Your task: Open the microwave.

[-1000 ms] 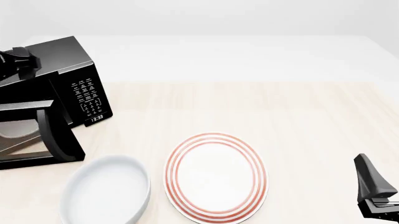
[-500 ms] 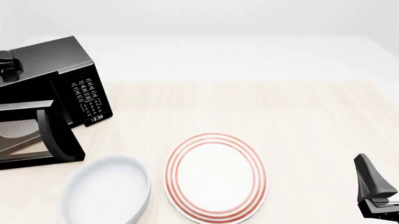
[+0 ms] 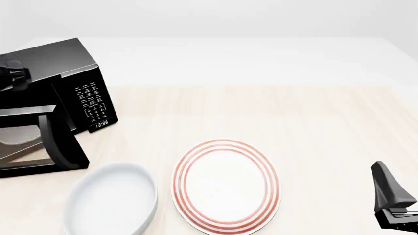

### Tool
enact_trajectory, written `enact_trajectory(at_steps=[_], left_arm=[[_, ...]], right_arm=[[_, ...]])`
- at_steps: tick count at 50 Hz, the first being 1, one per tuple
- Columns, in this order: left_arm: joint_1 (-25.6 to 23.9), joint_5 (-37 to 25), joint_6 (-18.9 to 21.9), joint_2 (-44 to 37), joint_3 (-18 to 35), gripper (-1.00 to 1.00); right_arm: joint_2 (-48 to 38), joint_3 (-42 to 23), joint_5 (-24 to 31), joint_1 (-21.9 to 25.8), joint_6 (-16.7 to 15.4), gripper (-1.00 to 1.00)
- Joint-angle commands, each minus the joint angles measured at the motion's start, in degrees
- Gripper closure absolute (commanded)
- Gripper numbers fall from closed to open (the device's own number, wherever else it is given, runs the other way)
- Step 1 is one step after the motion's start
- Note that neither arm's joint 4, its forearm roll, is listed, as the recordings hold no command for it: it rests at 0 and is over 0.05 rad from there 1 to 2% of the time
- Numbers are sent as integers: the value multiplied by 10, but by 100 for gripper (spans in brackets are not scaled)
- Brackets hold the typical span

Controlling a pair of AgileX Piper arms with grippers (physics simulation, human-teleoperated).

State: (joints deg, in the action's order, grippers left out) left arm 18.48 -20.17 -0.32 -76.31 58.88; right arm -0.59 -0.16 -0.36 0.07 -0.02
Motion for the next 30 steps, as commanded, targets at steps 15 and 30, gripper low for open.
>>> enact_trajectory(at_steps=[15, 30], left_arm=[[11, 10, 5, -38, -11, -100], [9, 14, -1, -49, -16, -100]], right_arm=[[0, 0, 0, 0, 0, -100], [0, 0, 0, 0, 0, -100]])
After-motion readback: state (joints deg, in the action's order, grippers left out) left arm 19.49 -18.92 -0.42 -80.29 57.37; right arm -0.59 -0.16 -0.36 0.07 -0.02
